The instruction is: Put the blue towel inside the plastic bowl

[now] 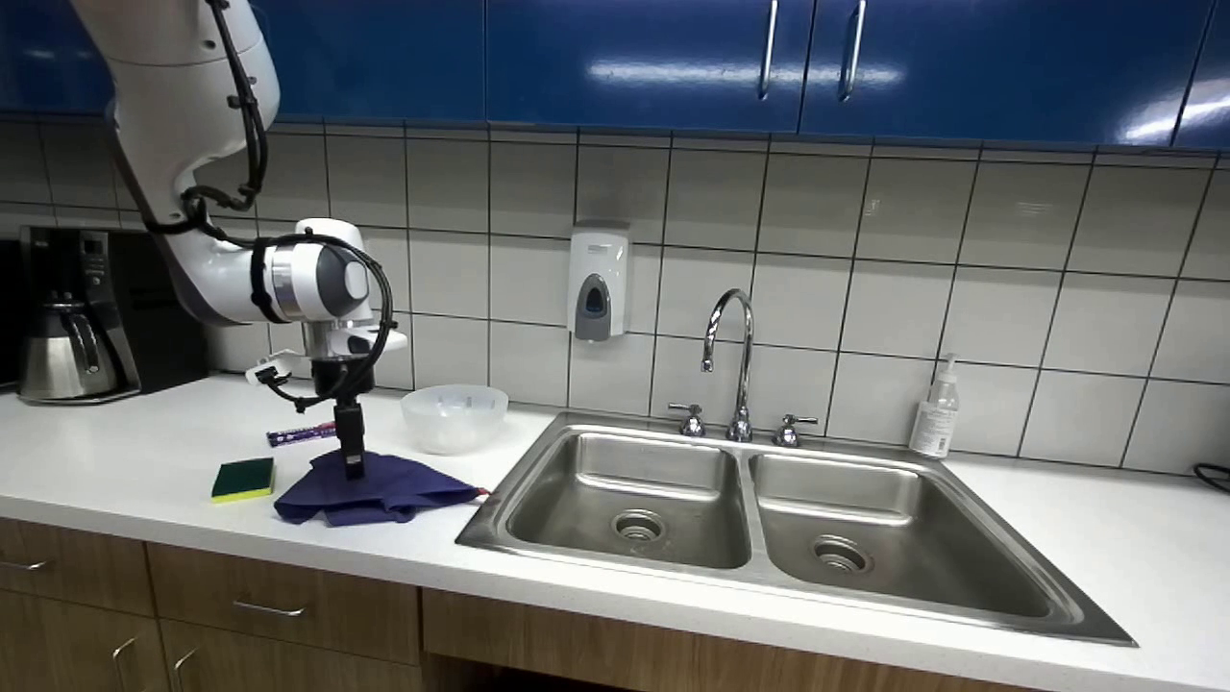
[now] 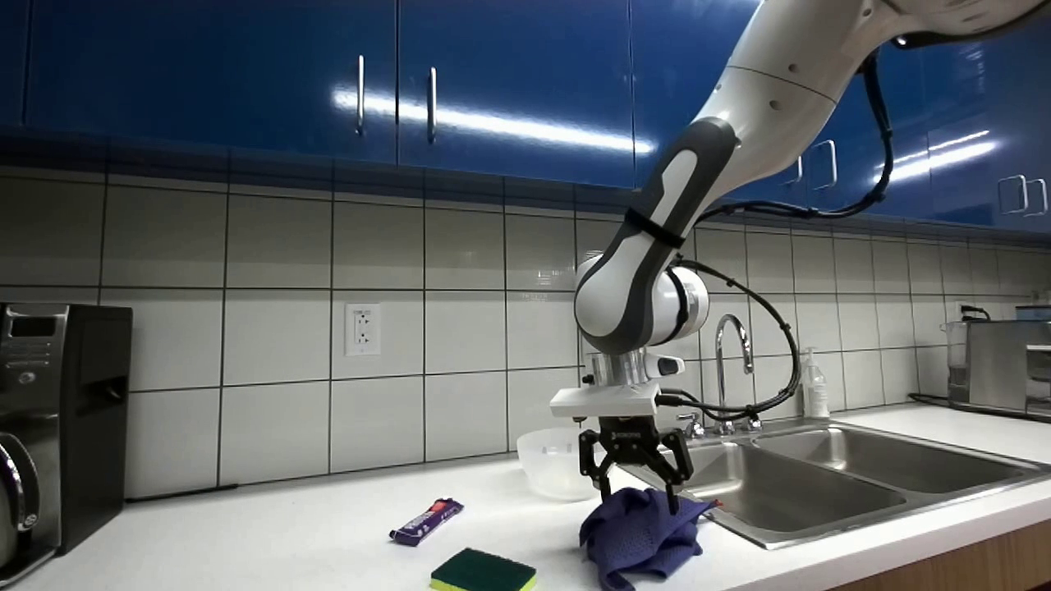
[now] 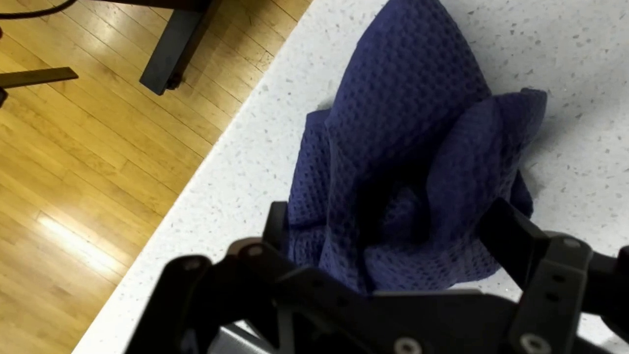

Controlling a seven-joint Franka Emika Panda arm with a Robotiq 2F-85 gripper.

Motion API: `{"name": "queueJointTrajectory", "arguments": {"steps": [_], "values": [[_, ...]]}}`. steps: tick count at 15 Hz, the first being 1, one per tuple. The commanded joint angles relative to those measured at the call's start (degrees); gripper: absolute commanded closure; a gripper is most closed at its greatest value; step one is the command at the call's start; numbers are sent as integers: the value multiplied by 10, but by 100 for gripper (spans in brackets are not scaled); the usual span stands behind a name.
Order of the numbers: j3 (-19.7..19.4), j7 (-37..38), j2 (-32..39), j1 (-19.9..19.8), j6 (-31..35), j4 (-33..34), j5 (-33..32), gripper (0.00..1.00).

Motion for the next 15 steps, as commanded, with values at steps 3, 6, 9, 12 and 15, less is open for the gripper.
{"name": "queueJointTrajectory", "arguments": {"steps": [3, 6, 9, 12, 15], "values": [[-8, -4, 24, 9, 15, 10, 7, 0], [-4, -12, 26, 7, 9, 10, 20, 0], [-10, -6, 25, 11, 12, 3, 15, 0], [-11, -6, 26, 12, 12, 3, 15, 0], [-11, -6, 27, 12, 12, 3, 15, 0]]}}
